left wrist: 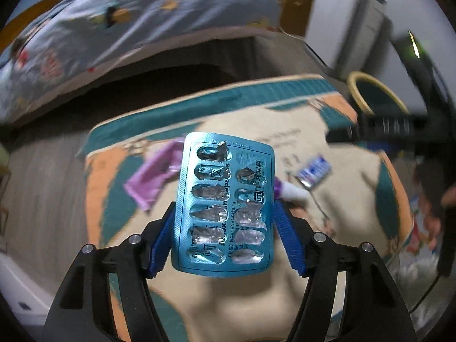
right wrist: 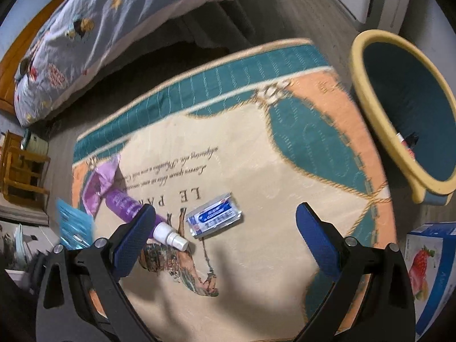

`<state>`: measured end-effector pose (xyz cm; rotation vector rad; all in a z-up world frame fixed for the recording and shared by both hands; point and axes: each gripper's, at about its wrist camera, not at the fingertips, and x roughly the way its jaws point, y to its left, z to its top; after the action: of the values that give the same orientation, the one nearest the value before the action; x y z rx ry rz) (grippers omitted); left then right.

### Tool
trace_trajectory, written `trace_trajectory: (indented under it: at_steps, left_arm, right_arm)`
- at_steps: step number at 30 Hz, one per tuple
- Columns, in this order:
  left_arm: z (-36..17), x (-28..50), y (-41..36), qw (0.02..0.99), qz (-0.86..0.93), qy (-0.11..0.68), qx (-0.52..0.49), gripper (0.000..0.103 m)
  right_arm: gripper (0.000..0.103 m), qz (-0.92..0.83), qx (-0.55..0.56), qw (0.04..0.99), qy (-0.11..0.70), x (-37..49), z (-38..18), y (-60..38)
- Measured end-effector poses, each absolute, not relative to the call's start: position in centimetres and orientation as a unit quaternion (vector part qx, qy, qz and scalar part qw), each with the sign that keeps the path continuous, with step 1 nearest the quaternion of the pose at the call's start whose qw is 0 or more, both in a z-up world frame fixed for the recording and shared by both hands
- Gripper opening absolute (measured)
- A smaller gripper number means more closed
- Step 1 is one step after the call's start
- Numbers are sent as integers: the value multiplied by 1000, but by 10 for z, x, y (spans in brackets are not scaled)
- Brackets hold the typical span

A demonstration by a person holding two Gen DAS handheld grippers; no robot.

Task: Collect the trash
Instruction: 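Grasp the blue blister pack with the left tool while the right tool grasps the small packet, then carry the blister pack and small packet over the bin with both tools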

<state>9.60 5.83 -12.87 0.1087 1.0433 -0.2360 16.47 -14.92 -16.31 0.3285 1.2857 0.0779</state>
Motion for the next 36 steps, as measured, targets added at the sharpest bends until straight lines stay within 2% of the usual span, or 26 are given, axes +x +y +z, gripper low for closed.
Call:
trace_trajectory:
  at_steps: [4,8,10,15,17,19,23,25,30,36]
  left_arm:
    - [-124,103,73,864,-101,493,35,68]
    - [-121,108,74,867,-105,486,31,68]
    - [-122,108,76,868,-106,484,29,68]
    - [-122,114,81,868,-104,484,22,68]
    - [-121,115,83,869,-103,484,18,68]
    - [-121,117,86,869,-101,484,15,68]
    - [-119,118,86,870,-101,483,13,68]
    - [-118,118,84,871,-101,481,15,68]
    - [-113,118,76,873,-105,476,19,68]
    - [-108,117,67,874,-107,474,27,68]
  right_arm:
    - [72,47,161,773,612,169,-179,-136]
    - [58,47,175,760,624,171,-193,-129]
    - [48,50,179,756,627,172,-199,-125]
    - [46,48,134,766,627,177,-204,-110]
    - [40,49,106,770,627,178,-203,-104]
    - [28,48,79,773,627,178,-203,-100]
    - [23,51,86,775,624,177,-201,-104]
    - [11,54,99,777,619,177,-198,-108]
    - [6,64,108,784,608,175,-192,-120]
    - [6,73,136,794,588,171,-172,-136]
